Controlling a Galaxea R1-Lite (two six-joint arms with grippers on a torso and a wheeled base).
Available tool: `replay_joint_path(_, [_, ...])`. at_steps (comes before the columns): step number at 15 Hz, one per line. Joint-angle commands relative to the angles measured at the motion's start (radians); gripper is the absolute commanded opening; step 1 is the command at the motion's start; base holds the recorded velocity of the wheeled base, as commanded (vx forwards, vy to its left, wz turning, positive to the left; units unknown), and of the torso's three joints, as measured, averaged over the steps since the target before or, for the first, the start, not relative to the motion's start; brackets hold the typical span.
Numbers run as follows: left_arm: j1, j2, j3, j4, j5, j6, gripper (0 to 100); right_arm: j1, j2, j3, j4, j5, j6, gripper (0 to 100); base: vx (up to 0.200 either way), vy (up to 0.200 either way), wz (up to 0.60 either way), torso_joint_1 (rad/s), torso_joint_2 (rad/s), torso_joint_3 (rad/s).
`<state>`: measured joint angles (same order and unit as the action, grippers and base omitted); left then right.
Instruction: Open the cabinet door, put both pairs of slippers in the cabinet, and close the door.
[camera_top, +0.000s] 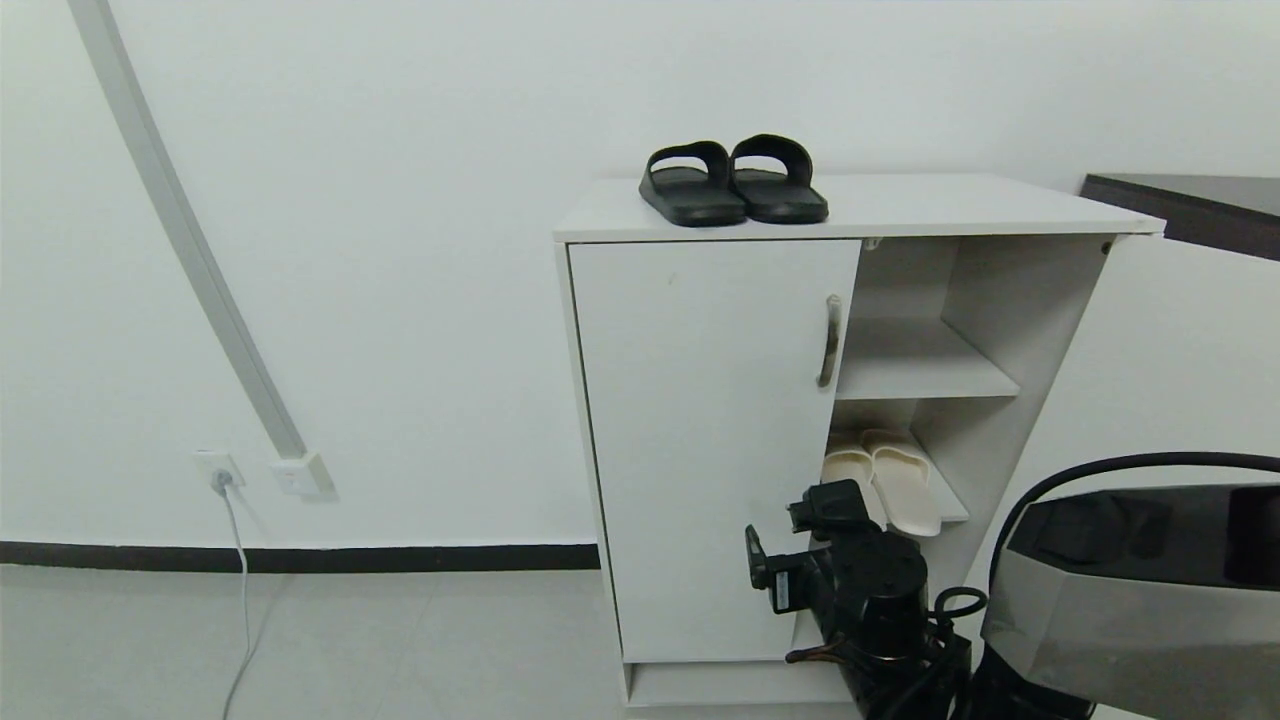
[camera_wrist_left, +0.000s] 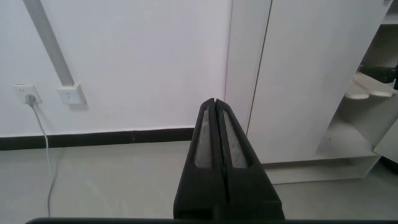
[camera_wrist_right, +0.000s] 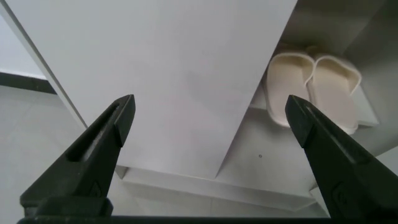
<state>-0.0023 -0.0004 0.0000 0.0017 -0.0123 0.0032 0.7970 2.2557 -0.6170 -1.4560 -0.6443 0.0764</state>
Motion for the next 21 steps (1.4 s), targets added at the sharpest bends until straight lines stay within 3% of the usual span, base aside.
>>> replay_joint_path(1, [-0.001,0.000,0.000,0.001,0.000,0.000,0,0.001,0.004,0.000,0.000,0.000,0.000,100,0.000,0.000,0.00,0.076,-0.41,-0.344])
replay_joint_path(21, [-0.001,0.000,0.000,0.000,0.000,0.000,0,0.004,0.004,0.005,0.002,0.003,0.000,100,0.000,0.000,0.00,0.165,-0.49,-0.327])
